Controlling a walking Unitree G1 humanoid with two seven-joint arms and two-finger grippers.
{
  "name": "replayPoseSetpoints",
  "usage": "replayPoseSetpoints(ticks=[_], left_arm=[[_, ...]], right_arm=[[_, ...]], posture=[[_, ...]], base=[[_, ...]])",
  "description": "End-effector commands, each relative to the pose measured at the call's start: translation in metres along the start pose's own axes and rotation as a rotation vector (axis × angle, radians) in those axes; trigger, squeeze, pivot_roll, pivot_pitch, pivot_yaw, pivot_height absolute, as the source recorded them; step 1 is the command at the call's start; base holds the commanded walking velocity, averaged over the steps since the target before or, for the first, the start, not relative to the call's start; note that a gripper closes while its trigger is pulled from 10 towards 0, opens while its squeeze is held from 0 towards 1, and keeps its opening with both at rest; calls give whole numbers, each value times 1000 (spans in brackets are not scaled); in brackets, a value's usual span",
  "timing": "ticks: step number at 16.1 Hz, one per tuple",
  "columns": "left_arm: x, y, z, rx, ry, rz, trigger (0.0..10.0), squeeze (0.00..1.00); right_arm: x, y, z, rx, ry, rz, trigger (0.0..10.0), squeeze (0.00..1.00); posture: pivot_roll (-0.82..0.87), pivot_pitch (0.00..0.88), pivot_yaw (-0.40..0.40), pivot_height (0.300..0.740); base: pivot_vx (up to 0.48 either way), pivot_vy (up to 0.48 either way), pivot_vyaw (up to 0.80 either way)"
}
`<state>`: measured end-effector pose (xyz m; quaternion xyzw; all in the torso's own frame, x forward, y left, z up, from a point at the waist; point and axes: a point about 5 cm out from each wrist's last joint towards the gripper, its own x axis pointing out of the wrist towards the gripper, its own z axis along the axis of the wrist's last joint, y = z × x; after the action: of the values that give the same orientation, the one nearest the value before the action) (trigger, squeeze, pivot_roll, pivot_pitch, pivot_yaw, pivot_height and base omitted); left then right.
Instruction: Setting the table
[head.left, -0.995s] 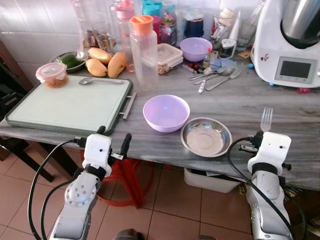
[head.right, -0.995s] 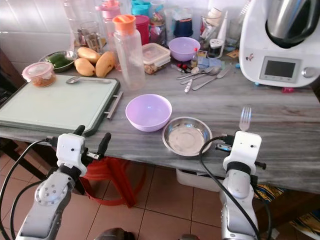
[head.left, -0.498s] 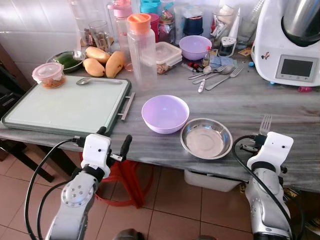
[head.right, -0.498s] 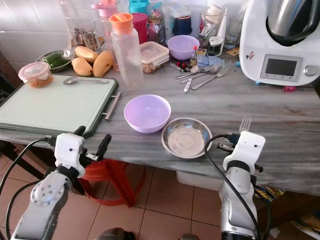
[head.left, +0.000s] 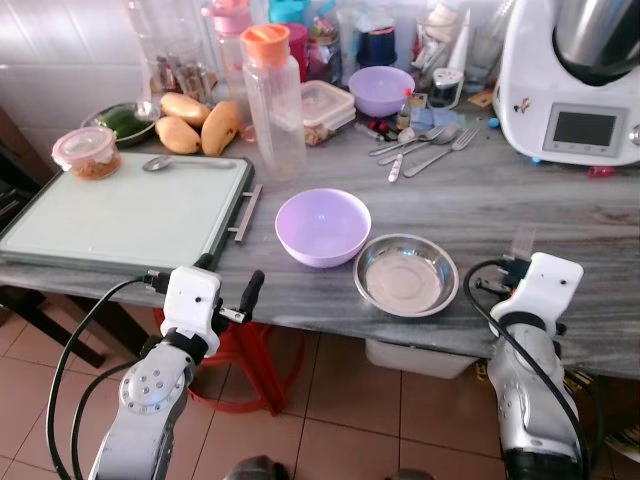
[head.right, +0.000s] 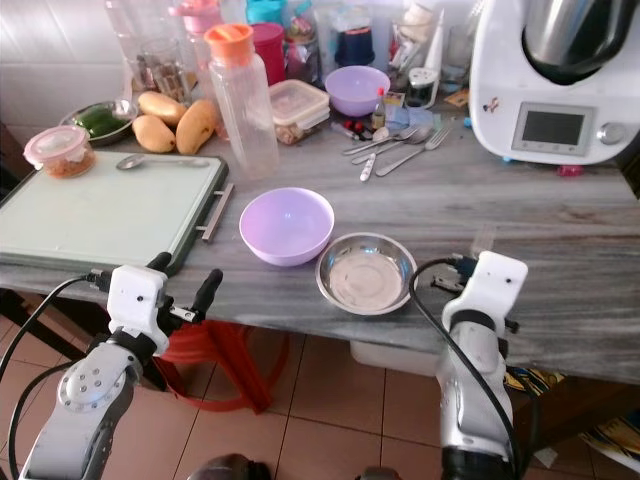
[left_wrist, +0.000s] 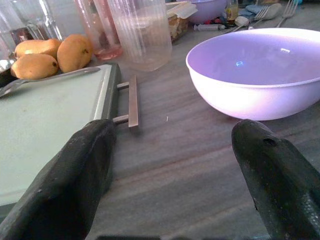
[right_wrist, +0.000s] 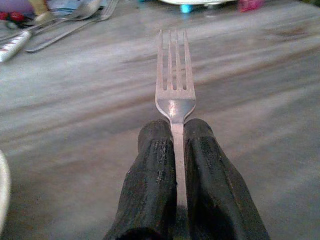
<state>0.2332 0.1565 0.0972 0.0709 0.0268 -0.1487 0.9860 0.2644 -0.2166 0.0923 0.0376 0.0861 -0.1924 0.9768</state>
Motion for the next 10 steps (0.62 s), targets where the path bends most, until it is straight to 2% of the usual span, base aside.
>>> replayPoseSetpoints(ticks=[1,10], left_arm=[[-1,4,4,8,-7,10,10000,0],[-2,0,4,1,3,-1,10000,0]], right_arm=[[4,5,2,5,15,27,10000,0],[8,14,-9,55,115,97,10000,0]], posture=[[-22,0,77,740],[-22,0,69,740]], base=[[0,0,0],[0,0,0]])
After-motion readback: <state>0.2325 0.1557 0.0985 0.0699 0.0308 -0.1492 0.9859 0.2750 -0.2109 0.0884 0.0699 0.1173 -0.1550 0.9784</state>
